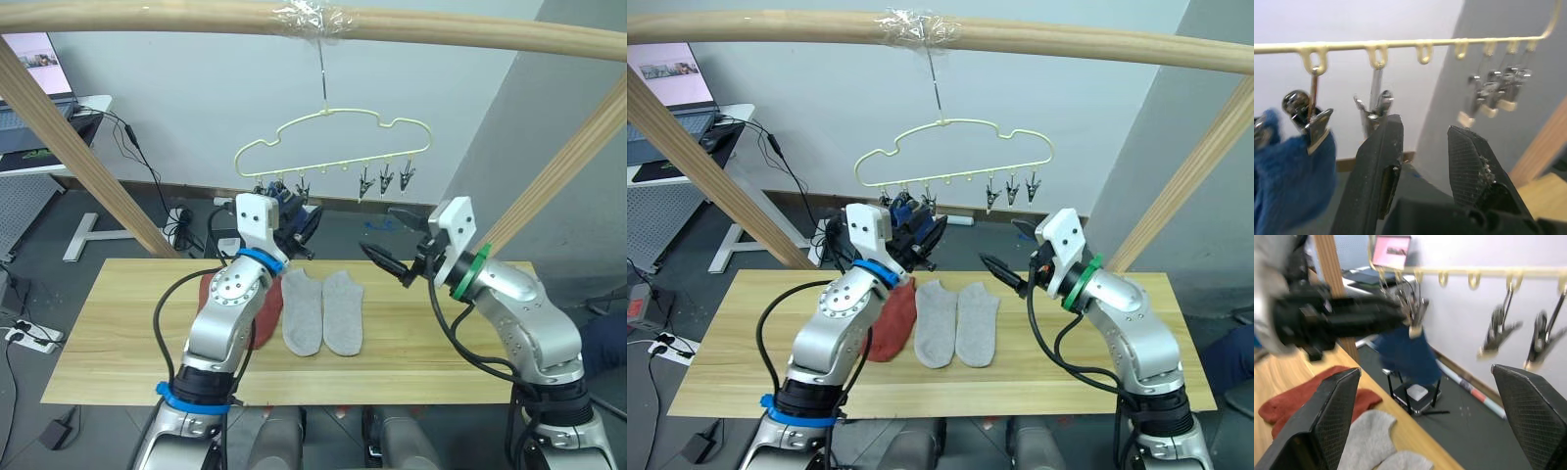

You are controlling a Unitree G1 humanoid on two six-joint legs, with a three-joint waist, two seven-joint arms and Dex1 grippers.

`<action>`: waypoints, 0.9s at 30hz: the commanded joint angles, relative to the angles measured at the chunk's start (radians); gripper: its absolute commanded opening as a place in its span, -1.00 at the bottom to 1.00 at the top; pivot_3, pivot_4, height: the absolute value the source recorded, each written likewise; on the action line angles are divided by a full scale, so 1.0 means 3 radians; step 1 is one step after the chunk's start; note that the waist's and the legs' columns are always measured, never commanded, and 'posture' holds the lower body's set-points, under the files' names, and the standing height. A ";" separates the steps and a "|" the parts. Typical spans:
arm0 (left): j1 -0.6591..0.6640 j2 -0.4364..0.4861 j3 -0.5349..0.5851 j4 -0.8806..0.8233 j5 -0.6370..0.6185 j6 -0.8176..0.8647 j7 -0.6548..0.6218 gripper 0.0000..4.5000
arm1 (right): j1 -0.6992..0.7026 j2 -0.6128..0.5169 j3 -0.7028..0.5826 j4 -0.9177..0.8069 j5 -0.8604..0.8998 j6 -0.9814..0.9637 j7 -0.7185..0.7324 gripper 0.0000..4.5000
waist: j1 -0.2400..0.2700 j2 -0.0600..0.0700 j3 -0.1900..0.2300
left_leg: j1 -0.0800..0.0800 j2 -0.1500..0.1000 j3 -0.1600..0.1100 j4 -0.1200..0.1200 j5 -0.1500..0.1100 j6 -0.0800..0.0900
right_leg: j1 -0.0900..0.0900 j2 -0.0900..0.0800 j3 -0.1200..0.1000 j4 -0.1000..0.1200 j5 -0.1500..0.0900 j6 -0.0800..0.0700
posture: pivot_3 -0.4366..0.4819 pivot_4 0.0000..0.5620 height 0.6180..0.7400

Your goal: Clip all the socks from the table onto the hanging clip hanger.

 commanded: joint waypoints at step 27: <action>-0.0837 -0.0308 0.0204 0.1181 0.0359 -0.0705 0.0048 -0.23 | -0.0144 -0.0029 -0.0175 -0.0251 0.0431 0.0267 -0.0285 1.00 | -0.0054 0.0000 0.0000 | -0.0005 0.0000 0.0001 0.0028 0.0001 0.0004 | 0.0004 0.0008 0.0003 0.0006 0.0010 0.0012 | 0.02 -0.23 1.00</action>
